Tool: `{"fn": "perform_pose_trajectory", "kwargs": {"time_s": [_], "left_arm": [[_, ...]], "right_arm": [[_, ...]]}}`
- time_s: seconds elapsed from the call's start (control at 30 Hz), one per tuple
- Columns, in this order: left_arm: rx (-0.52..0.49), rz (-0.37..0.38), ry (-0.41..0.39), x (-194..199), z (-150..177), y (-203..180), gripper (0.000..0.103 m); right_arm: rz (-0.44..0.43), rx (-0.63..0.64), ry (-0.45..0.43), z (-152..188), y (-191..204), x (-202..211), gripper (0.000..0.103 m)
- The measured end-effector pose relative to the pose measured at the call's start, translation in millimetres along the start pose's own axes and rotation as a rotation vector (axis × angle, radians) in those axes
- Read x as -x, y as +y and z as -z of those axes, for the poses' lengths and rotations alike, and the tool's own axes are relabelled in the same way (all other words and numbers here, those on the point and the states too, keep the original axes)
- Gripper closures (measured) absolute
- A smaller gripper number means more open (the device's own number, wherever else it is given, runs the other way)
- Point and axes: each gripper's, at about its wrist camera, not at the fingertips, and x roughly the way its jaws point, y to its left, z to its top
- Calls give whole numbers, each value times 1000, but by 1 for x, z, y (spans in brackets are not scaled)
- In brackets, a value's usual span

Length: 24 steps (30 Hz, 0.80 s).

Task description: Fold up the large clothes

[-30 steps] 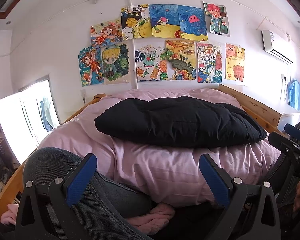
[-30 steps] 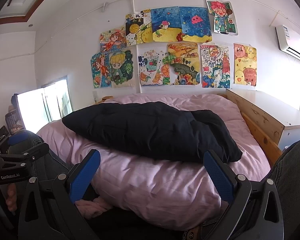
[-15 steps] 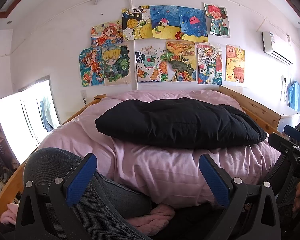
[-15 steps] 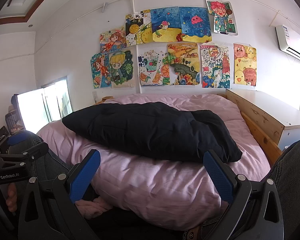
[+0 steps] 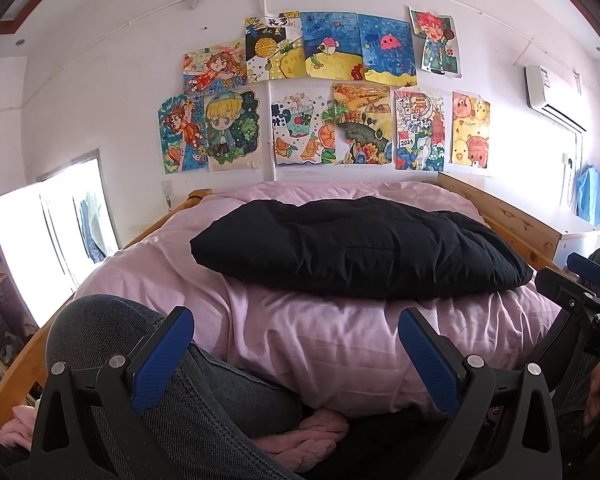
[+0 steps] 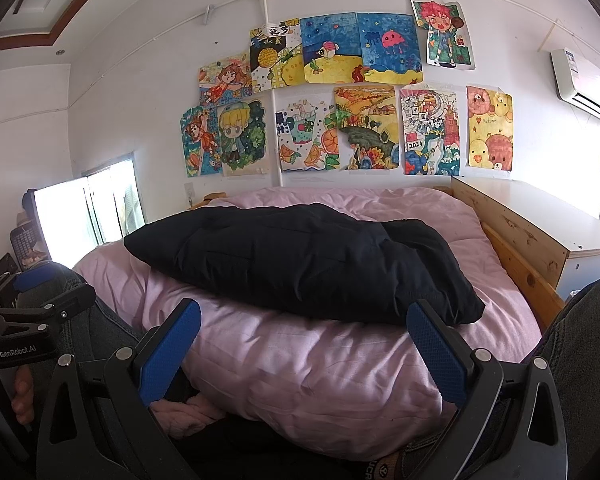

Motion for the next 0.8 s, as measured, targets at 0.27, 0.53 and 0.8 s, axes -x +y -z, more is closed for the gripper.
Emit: {"fn": "perform_pose_trajectory", "kwargs": {"time_s": [0.27, 0.53, 0.8], "left_arm": [[0, 0, -2, 0, -2, 0, 0], [0, 0, -2, 0, 0, 0, 0], [0, -1, -3, 0, 0, -1, 0]], "right_arm": [[0, -3, 0, 0, 0, 1, 1], [1, -3, -1, 0, 1, 1, 1], [0, -4, -1, 0, 0, 1, 1]]}}
